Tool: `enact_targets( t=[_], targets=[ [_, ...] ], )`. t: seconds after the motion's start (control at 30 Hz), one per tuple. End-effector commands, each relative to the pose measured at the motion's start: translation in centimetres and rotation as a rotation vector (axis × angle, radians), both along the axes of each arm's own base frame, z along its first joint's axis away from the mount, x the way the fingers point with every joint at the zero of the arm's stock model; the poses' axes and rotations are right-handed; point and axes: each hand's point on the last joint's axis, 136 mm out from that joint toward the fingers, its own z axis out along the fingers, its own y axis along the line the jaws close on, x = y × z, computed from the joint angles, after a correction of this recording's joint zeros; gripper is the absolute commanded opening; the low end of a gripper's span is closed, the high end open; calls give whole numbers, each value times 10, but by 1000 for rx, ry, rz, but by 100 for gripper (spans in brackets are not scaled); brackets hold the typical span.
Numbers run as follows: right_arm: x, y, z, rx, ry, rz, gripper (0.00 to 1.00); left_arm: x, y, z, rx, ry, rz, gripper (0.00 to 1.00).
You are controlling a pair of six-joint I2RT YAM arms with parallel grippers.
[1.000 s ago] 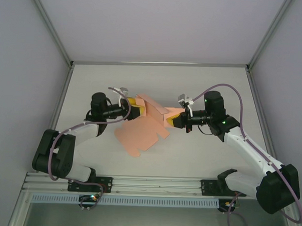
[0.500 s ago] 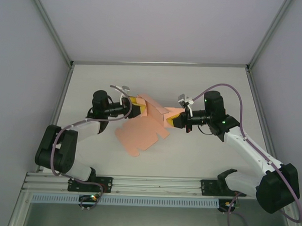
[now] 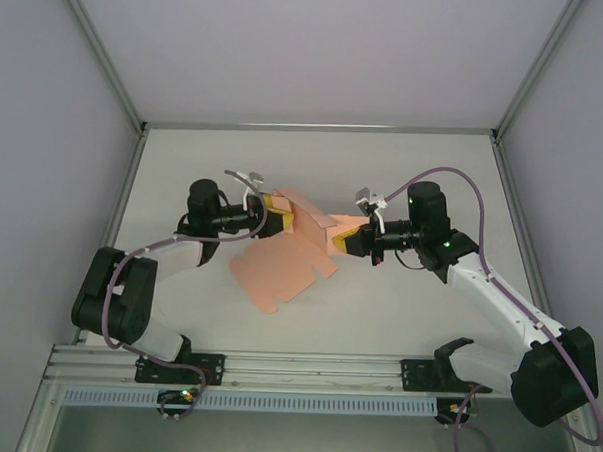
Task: Assemble paper box
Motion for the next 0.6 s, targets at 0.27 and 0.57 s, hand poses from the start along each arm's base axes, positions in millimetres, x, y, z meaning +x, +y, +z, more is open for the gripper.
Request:
enact_targets(
  t=[0.27,0.57],
  targets=[
    [-2,2,19,38,-51,34,0,6,-8,0,36,-37,2,55],
    [1,-1,17,17,-61,-6,0,23,7,-13,135,-26,178,28]
  ],
)
